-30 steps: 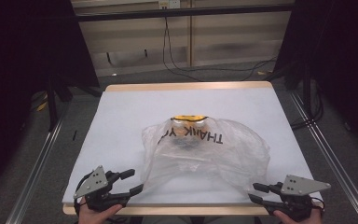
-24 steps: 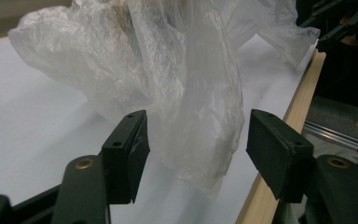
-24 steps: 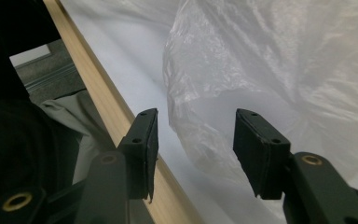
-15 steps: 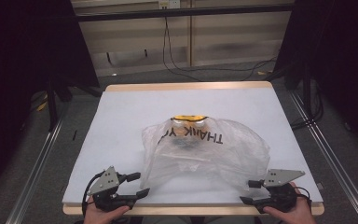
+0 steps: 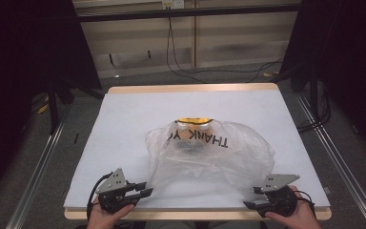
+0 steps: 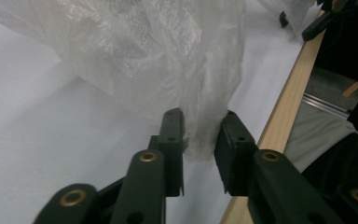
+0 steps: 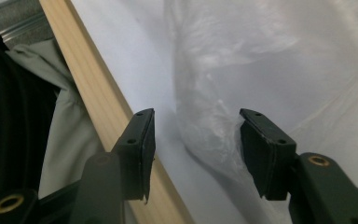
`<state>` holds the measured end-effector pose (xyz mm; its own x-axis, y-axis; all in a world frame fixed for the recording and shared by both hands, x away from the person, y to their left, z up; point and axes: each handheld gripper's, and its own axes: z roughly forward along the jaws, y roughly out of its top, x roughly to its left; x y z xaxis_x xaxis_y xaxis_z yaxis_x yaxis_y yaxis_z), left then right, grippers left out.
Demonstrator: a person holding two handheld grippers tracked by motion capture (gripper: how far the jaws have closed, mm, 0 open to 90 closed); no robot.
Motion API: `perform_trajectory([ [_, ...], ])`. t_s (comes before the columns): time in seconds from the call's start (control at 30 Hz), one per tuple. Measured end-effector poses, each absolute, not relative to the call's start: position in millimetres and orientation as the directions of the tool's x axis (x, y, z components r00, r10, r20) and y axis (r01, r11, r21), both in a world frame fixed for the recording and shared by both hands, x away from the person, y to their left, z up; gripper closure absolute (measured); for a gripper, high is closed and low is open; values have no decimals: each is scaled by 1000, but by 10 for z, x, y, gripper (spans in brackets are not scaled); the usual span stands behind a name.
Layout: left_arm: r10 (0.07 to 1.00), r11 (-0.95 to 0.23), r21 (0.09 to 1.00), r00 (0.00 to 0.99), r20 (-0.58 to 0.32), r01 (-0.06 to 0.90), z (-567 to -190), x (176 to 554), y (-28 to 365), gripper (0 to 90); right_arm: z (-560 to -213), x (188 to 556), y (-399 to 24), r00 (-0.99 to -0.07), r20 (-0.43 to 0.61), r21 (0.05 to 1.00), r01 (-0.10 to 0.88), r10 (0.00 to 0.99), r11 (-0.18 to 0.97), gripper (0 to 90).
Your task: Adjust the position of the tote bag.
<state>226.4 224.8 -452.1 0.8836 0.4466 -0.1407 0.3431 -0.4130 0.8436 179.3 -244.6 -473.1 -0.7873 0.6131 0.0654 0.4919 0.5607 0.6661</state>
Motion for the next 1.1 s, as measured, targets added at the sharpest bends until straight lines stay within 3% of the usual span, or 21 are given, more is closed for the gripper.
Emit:
perform_trajectory([
  [0.17,427,-408,850,892,-145,334,-4498,2255,2266,831,-4724,1795,-2449,-782,82,672,501,618,546,670],
  [0.47,405,-383,867,902,-152,318,-4474,2226,2279,853,-4666,1763,-2511,-777,69,718,474,625,510,851],
  [1.1,396,-341,883,901,-177,323,-4429,2220,2335,867,-4497,1635,-2609,-768,53,827,392,639,402,892],
])
